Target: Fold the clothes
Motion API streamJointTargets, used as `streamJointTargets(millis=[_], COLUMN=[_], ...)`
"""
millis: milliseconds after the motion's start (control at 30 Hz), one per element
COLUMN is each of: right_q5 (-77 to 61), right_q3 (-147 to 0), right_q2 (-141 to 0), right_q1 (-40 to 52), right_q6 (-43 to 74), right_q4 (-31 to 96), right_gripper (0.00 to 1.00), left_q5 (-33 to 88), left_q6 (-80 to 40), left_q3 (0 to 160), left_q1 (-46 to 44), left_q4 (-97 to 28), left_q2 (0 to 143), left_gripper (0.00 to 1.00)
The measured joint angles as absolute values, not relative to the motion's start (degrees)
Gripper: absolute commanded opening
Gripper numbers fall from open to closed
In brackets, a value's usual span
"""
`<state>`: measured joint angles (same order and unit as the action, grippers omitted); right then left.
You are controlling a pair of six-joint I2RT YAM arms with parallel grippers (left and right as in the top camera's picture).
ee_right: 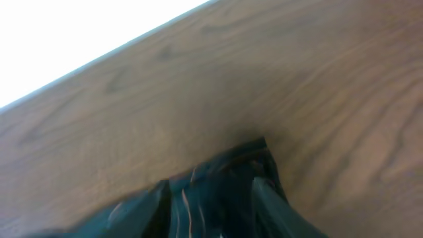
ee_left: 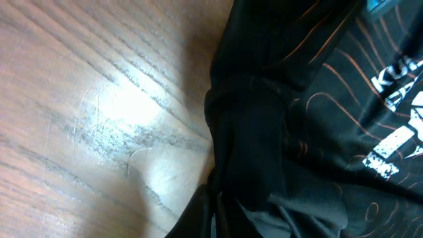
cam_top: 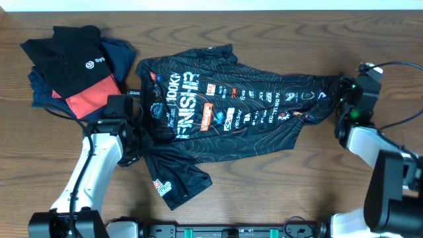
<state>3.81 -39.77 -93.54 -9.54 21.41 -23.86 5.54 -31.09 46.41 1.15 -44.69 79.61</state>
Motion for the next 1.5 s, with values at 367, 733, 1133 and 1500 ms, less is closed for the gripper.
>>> streamJointTargets(millis=[367,733,1133,1500], right_q5=[-2.7,-11.3,-13.5,-13.1], right_q3=[-40.5,-37.9,-37.9,-37.9], right_q2=[-78.6,-80.0,-83.5,-88.6], right_q1=[-9.5,-6.1,1.0,2.1], right_q6=[20.9,18.6,20.1,23.6], right_q4=[26.2,30.7,24.4,20.0], right_gripper=[0.6,0.64,0.61,0.01], left_q5=[5.3,5.3,5.3,5.3], left_q6=[-31.0,-31.0,-31.0,-31.0], left_q3=[46.4,46.4,46.4,46.4], left_q1=[1.1,1.1,1.1,1.1], left_q4=[-44.6,-44.5,-44.5,-44.5], left_q2=[79.6,79.6,79.6,79.6], left_gripper=[0.06,0.06,0.06,0.06])
